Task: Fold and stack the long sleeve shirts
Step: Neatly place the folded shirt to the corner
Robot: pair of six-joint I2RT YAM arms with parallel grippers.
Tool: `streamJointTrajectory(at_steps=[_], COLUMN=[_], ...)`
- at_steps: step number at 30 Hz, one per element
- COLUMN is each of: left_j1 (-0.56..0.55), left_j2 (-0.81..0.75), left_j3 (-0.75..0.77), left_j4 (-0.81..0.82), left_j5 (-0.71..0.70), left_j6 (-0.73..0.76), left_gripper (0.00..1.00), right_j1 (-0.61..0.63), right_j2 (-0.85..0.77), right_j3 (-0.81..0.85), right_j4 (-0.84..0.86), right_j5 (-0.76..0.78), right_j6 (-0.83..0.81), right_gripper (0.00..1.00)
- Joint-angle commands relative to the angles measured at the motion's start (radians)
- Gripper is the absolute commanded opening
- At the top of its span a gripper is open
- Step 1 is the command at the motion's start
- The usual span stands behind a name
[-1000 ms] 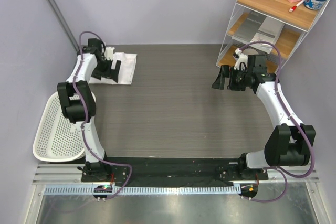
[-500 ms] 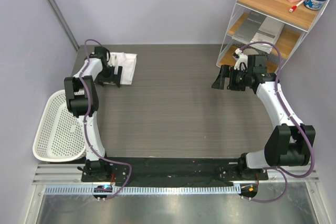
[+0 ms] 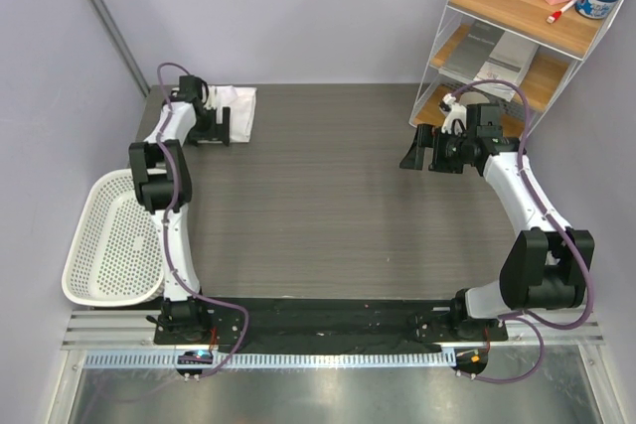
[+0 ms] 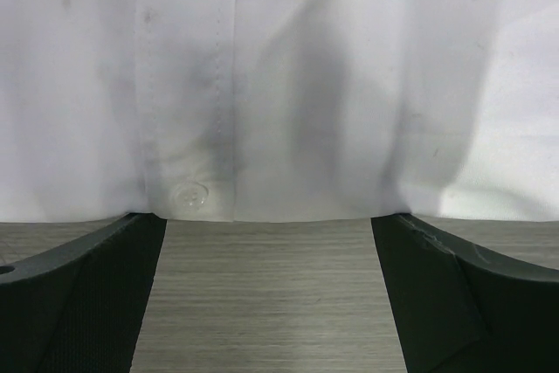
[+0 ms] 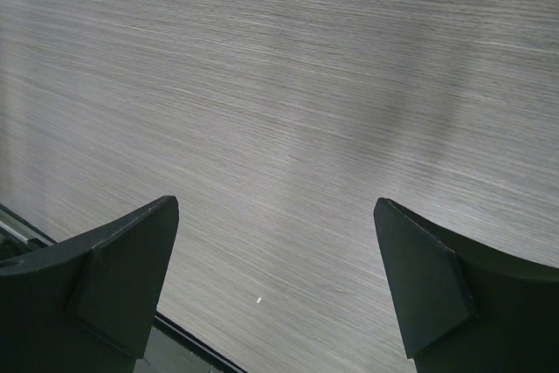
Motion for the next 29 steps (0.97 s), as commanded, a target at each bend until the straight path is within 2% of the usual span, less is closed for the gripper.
streamJointTrajectory(at_steps=[1,2,6,9,13,16,19,22,27,29], left_j1=[-0.001,-0.004,-0.025,-0.062,-0.189,-0.254,-0.277,-0.280,-0.292,-0.292], left_j2=[0.043,0.026,-0.199,-0.333,-0.472,-0.569,-0.640,-0.720,-0.816,-0.844], left_j3=[0.044,0.041,-0.028,-0.019,-0.023,-0.098,-0.232,-0.410,-0.595,-0.606], left_j4=[0.011,0.006,-0.009,-0.105,-0.224,-0.254,-0.239,-0.182,-0.118,-0.116], left_j5=[0.038,0.051,0.077,0.084,0.085,0.102,0.200,0.232,0.210,0.194], left_j6=[-0.040,-0.034,-0.030,-0.030,0.010,0.004,-0.008,-0.019,-0.020,-0.017], left_gripper=[1.00,1.00,1.00,1.00,1.00,1.00,1.00,1.00,1.00,1.00], right_j1=[-0.003,-0.003,-0.003,-0.003,-0.003,-0.002,0.007,0.039,0.148,0.170], right_j2=[-0.001,-0.001,-0.012,-0.007,0.004,-0.018,-0.038,-0.067,-0.131,-0.167], right_j3=[0.034,0.039,0.076,0.103,0.111,0.070,0.021,-0.036,-0.139,-0.157], right_j4=[0.014,0.010,0.005,-0.015,-0.042,-0.023,-0.026,-0.035,-0.053,-0.053], right_j5=[-0.013,-0.025,-0.039,-0.024,-0.033,-0.039,-0.021,0.028,0.114,0.155], right_j6=[0.006,0.003,-0.017,-0.060,-0.102,-0.109,-0.129,-0.149,-0.198,-0.208], right_gripper=[1.00,1.00,1.00,1.00,1.00,1.00,1.00,1.00,1.00,1.00])
